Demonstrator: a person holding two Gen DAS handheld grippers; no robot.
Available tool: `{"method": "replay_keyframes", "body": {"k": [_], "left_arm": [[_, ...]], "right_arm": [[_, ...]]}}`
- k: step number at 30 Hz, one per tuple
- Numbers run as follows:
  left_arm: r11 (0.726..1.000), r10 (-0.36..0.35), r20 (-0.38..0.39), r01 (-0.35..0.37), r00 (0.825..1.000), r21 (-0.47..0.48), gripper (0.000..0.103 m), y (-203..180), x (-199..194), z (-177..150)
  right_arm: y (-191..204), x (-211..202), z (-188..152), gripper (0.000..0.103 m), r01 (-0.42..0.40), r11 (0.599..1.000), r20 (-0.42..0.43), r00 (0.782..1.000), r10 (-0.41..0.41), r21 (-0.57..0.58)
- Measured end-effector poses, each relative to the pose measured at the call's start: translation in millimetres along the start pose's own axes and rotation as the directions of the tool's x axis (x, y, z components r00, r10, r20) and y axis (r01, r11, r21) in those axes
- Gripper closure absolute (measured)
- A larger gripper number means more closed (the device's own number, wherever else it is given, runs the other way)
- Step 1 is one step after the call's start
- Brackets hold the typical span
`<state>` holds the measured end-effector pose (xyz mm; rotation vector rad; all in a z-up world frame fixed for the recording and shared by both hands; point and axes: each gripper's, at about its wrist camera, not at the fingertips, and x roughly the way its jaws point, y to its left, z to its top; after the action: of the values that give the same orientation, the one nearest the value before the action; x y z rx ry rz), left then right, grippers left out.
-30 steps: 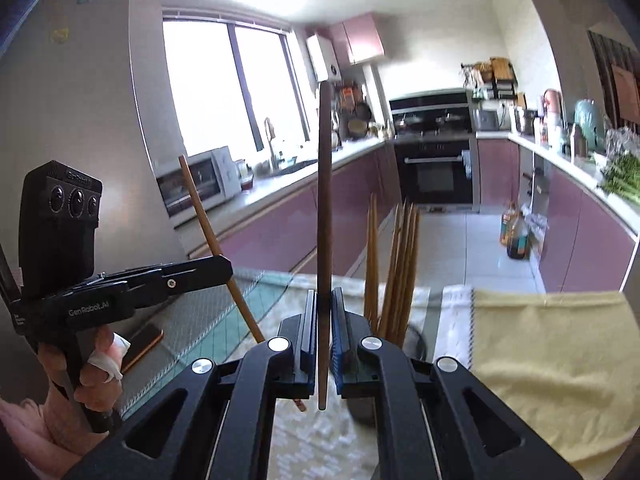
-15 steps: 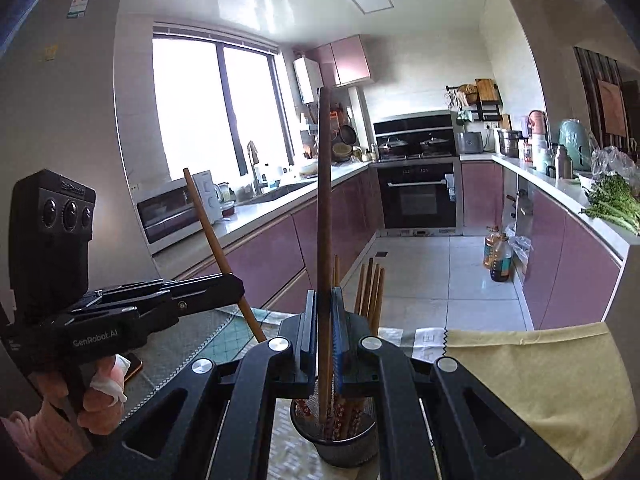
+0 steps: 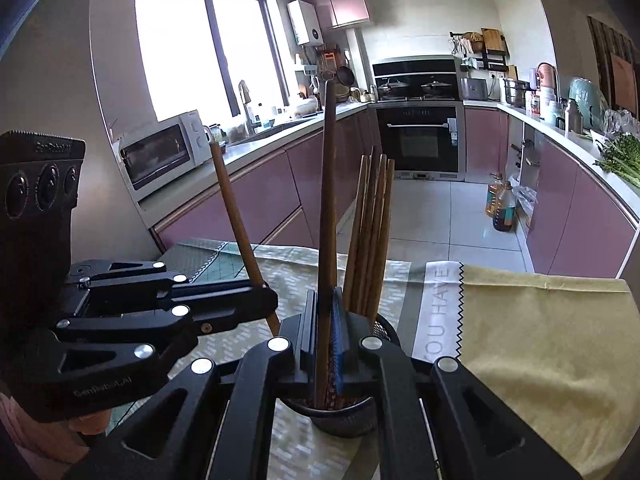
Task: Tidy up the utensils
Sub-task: 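Lift both chopsticks upright and drop them into the mesh cup, then open both grippers and pull them back from the mesh cup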
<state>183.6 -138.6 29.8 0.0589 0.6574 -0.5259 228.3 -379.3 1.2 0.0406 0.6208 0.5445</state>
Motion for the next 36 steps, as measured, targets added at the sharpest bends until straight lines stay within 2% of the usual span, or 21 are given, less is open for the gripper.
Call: {"method": "replay_keyframes", "body": {"k": [6, 27, 31, 33, 34, 36], "left_arm": [[1.000, 0.002, -0.030, -0.003, 1.000, -0.029, 0.095, 13, 16, -4], [0.999, 0.002, -0.029, -0.003, 1.000, -0.048, 0.095, 20, 19, -5], [0.998, 0.020, -0.025, -0.022, 0.999, -0.067, 0.084, 26, 20, -8], [0.996, 0.031, -0.020, -0.033, 0.999, -0.078, 0.077, 30, 19, -11], [0.996, 0.039, -0.015, -0.040, 0.999, -0.085, 0.071, 32, 18, -13], [0.994, 0.051, -0.003, -0.051, 0.999, -0.094, 0.064, 35, 14, -17]], "right_arm": [[2, 2, -1, 0.097, 0.011, 1.000, -0.002, 1.000, -0.011, 0.003], [5, 8, 0, 0.097, 0.014, 1.000, -0.019, 1.000, -0.014, 0.004], [5, 10, -1, 0.096, 0.015, 1.000, -0.020, 1.000, -0.015, 0.011], [4, 10, -3, 0.087, 0.016, 1.000, -0.021, 1.000, -0.016, 0.016], [4, 10, -5, 0.077, 0.021, 1.000, -0.020, 1.000, -0.020, 0.020], [3, 9, -8, 0.071, 0.027, 0.999, -0.016, 1.000, -0.027, 0.027]]}}
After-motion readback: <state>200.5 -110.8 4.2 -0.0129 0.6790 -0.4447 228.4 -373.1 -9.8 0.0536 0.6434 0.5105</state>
